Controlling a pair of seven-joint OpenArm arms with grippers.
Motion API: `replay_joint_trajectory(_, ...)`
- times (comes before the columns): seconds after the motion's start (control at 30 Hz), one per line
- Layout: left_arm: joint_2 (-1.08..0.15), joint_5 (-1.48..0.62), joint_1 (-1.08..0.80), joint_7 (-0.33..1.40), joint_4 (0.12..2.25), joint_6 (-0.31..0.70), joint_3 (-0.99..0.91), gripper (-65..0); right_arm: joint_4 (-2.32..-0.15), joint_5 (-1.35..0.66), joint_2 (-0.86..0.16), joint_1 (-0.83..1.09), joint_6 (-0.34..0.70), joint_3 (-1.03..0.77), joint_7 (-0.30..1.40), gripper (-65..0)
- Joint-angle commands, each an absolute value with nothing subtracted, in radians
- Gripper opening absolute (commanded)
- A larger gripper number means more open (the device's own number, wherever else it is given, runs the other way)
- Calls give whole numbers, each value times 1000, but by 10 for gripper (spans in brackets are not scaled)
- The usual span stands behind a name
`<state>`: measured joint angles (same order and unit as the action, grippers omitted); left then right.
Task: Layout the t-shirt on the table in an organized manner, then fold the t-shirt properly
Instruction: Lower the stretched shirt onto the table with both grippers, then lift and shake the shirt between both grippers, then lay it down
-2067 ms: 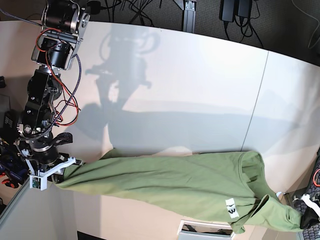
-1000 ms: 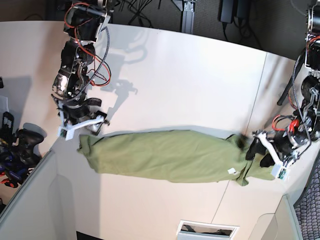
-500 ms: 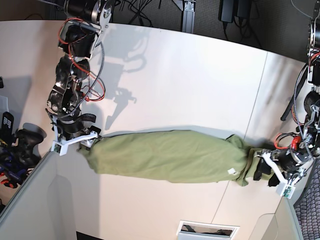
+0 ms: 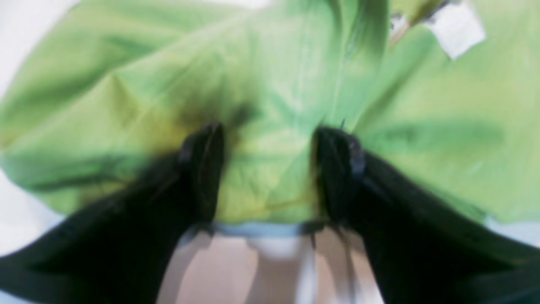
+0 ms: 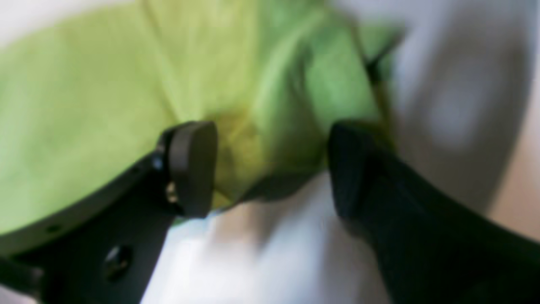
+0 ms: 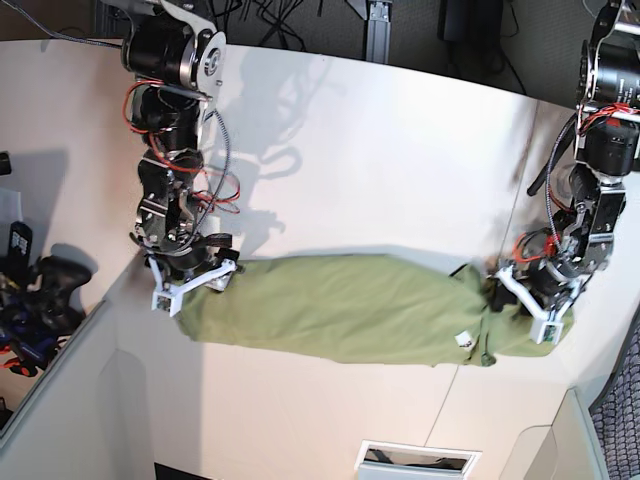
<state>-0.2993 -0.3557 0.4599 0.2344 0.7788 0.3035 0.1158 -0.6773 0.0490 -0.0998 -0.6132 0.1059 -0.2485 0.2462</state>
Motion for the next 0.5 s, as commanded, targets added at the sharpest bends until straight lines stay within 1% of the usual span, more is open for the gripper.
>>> replay_joint_trajectory(0.0,-298,-345,482,236,773,306,121,-263,-667,66,-97,-648,110,-232,256,-290)
replay_joint_trajectory(0.03,-293,-336,482,231,769,306,128,-292,-652,89,-96,-645,111,-218,240,-352)
replay_joint_trajectory(0.07,-290,-331,482,227,769,305,134,-351,-649,111,-96,-639,111,-205,226,-428)
replay_joint_trajectory(0.13,-292,-328,482,211,772,306,140,-517,-649,150,-97,-631,111,-190,188,-590)
replay_joint_trajectory(0.17,-294,-321,483,199,775,306,140,-582,-649,162,-97,-631,111,-190,173,-650)
replay_joint_trajectory(0.2,-297,-317,483,190,780,306,140,-628,-651,162,-99,-632,111,-190,162,-650)
replay_joint_trajectory(0.23,-302,-317,483,184,789,306,140,-650,-660,161,-102,-632,111,-190,160,-650)
replay_joint_trajectory(0.37,-344,-317,482,184,878,306,140,-650,-754,159,-116,-623,112,-190,170,-650)
replay_joint_trajectory(0.47,-402,-318,482,217,994,306,140,-650,-873,126,-129,-617,112,-190,260,-650)
